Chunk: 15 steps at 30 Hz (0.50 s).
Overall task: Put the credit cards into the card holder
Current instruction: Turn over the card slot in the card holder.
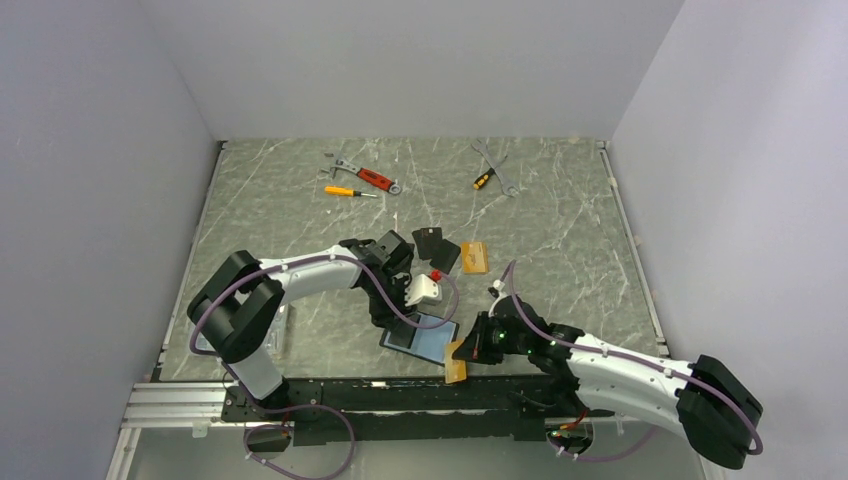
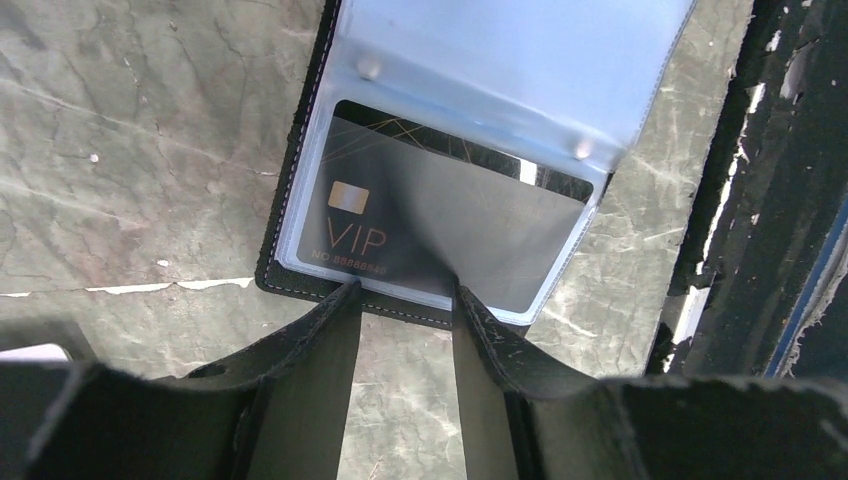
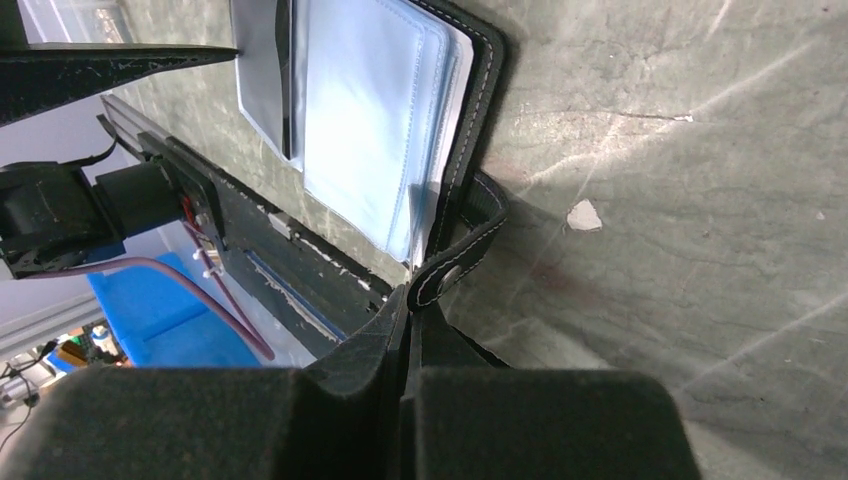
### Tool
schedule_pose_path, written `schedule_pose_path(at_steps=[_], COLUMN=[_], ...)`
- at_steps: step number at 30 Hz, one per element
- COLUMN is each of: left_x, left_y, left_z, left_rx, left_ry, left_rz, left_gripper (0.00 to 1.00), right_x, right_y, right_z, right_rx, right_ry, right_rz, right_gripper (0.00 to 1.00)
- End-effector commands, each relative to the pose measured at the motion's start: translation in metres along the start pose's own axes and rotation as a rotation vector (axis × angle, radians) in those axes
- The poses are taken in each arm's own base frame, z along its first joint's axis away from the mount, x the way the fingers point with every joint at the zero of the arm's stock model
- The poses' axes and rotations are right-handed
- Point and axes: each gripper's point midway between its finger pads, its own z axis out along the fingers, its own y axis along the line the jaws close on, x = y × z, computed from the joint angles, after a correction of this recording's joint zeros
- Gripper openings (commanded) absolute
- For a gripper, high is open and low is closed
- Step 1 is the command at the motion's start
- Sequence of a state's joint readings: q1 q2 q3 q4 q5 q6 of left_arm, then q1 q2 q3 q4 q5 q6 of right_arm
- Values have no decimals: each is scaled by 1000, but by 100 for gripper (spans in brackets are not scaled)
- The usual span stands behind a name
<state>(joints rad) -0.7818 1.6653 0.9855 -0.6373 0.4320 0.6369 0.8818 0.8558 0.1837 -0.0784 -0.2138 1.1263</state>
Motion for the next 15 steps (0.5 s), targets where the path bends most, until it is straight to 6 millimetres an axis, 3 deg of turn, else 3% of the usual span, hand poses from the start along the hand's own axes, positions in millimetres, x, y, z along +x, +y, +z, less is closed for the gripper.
schedule_pose_path(at_steps=[1,7,15], left_x=[-1,-2,-2], left_y=[8,6,8], left_z=[1,3,0], left_rx=[-50,-50,-70], left_ry=[6,10,14], left_rz=[51,62,74], left_gripper=[44,43,43], right_x=[-4,-6,-5], right_y=[11,14,3], right_z=[1,-1,-4], right_rx=[-47,-66,-29], right_ry=[-14,-35,-37], right_rz=[-18,-25,-10], right_gripper=[0,0,0])
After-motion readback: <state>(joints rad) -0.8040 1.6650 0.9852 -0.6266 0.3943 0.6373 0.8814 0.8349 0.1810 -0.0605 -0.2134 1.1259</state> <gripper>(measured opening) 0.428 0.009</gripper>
